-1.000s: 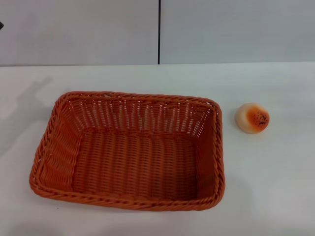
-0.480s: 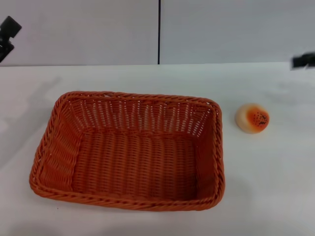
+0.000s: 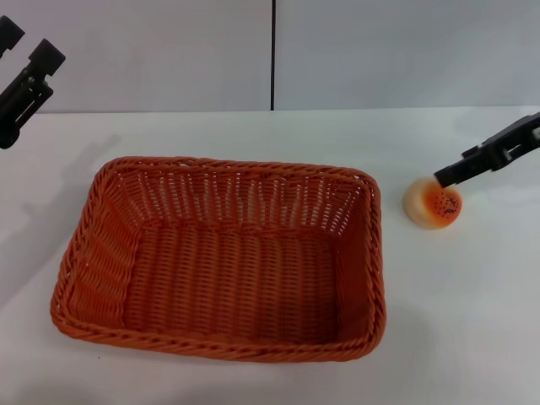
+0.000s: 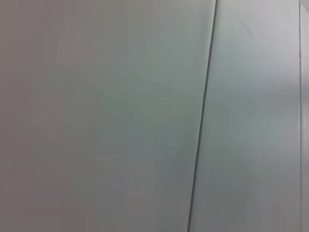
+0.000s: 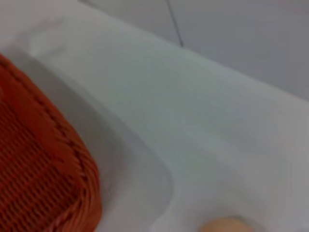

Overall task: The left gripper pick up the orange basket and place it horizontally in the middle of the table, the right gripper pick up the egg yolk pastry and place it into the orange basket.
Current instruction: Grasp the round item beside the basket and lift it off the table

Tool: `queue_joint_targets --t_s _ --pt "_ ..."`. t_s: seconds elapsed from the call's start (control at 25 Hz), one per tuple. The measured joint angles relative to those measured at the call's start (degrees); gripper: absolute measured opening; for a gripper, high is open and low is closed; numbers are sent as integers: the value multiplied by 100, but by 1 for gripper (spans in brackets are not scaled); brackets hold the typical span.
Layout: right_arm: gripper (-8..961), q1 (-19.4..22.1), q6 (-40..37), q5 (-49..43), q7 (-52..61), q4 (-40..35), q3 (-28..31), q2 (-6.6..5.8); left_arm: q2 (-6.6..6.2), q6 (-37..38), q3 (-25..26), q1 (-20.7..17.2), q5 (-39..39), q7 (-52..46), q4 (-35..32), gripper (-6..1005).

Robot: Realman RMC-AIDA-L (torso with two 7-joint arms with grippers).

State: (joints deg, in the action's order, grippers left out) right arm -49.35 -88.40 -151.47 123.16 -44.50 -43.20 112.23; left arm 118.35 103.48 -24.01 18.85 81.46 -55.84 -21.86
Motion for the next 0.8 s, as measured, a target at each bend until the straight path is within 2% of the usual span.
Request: queue_joint_targets --t_s 0.12,0.32,0.48,0.52,0.8 --pt "732 -69 279 -36 109 184 -406 67 -2 27 1 -27 -7 2 34 757" --pt "710 -110 592 -111 140 331 -711 120 -1 45 2 -36 -12 3 106 756" --pt "692 -167 848 -224 143 448 -798 195 4 112 4 -38 -16 4 117 756" --pt "688 -170 922 -230 146 460 -865 247 13 200 12 -39 -20 3 121 756" --pt "657 -164 1012 -237 152 459 -962 313 3 500 50 1 -33 3 249 757"
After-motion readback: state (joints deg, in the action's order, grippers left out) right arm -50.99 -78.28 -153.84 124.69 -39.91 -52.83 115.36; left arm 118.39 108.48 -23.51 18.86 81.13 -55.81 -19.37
